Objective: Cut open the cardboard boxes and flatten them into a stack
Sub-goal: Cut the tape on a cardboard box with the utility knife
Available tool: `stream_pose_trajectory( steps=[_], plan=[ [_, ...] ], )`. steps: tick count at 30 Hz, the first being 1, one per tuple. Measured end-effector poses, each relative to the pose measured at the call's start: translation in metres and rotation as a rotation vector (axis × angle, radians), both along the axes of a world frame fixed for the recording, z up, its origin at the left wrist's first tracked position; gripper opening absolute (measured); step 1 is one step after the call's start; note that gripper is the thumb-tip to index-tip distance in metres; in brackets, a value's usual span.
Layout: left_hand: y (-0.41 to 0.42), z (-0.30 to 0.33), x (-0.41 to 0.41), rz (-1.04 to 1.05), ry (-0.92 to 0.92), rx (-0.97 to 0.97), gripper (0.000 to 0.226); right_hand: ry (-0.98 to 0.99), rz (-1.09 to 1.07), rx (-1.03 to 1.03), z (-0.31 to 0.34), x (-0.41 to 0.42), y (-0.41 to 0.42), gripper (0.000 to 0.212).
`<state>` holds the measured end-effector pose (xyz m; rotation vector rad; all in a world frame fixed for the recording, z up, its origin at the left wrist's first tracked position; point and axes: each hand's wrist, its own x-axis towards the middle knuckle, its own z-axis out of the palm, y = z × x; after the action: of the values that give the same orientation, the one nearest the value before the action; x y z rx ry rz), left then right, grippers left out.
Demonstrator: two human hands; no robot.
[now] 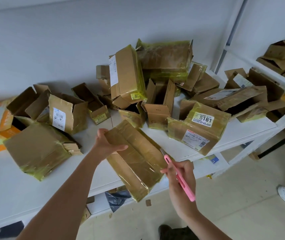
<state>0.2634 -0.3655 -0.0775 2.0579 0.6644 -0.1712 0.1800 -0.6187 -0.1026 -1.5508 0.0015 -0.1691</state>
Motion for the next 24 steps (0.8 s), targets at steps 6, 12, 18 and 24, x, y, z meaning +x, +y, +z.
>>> stream_pose_trajectory(
  steps=[6,12,18,24],
  plan=[
    [0.019,0.02,-0.043,0.186,0.115,0.21,0.1,-0.054,0.124,0.048,0.013,0.041,0.022,0.005],
    [0.019,0.014,-0.076,0.233,0.097,0.554,0.09,0.151,0.2,0.168,0.02,0.094,0.055,0.004],
    [0.001,-0.013,-0.066,-0.265,0.088,0.61,0.099,0.198,0.234,0.122,0.016,0.104,0.045,0.021],
    [-0.007,-0.017,-0.05,-0.32,0.197,0.643,0.129,0.186,0.17,0.289,0.013,0.1,0.013,0.013]
  ],
)
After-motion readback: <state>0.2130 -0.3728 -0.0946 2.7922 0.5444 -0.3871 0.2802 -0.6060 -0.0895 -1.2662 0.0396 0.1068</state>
